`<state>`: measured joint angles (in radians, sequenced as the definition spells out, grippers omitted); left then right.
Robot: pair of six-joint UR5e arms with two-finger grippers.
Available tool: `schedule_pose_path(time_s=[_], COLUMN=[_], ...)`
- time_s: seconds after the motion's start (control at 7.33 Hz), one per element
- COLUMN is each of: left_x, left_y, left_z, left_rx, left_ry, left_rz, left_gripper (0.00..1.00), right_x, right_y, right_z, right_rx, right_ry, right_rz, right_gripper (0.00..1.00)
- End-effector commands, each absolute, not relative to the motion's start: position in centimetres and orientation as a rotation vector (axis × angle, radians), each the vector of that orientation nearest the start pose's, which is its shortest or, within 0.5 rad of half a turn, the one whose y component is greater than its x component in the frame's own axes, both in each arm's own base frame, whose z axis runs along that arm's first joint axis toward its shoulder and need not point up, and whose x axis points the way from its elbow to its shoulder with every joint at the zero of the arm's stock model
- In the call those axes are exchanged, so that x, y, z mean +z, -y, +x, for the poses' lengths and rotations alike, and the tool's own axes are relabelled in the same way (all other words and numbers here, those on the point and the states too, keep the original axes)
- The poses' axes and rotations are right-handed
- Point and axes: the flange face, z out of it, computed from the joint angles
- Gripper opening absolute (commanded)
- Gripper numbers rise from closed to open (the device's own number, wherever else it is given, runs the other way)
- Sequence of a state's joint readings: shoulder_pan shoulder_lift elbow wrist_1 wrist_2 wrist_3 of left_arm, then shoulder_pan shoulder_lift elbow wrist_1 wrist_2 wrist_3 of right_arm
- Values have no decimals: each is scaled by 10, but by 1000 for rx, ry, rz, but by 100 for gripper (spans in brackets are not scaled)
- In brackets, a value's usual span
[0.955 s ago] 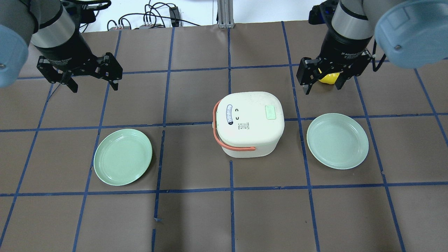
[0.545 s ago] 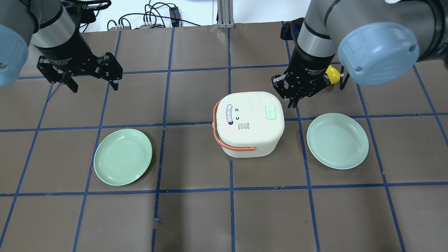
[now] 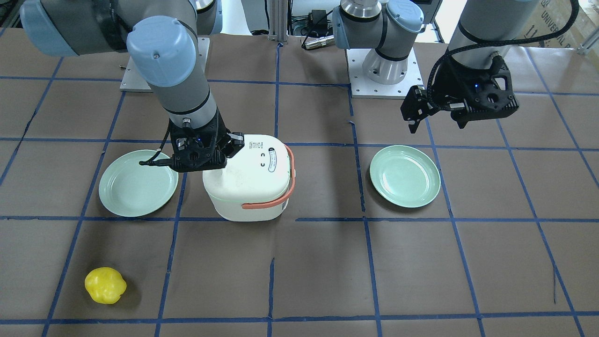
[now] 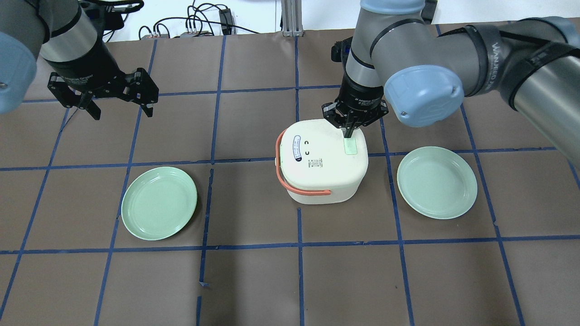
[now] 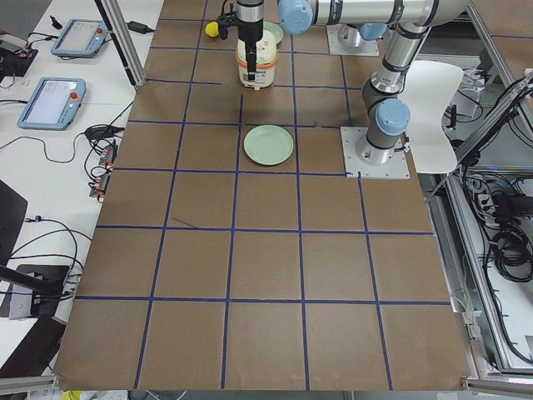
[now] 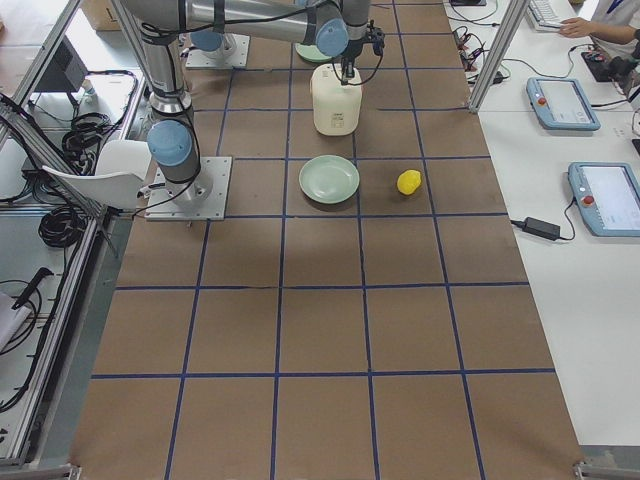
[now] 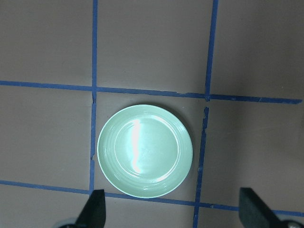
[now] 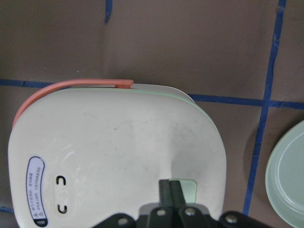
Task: Press rice cooker button
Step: 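Press down on the green button with the right gripper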
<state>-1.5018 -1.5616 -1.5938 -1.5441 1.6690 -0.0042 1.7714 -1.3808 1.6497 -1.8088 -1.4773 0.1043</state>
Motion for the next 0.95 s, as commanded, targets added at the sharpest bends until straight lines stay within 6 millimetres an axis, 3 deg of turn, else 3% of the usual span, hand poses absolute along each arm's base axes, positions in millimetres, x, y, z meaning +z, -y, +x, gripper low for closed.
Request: schedule_pose_path(time_s=[0.0,0.82], left_x=[484,484], left_y=[497,497], left_z=[-90,-90], left_rx=[-14,-14], left_ry=[-3041,-3041], left_rz=[-113,-113], left_gripper=[100,100], right_x=[366,365], right_y=[515,520], right_z=[254,247], right_rx=[81,86], right_ry=[-3054,-3071], right_rz=[-166,-170], right_gripper=[5,5])
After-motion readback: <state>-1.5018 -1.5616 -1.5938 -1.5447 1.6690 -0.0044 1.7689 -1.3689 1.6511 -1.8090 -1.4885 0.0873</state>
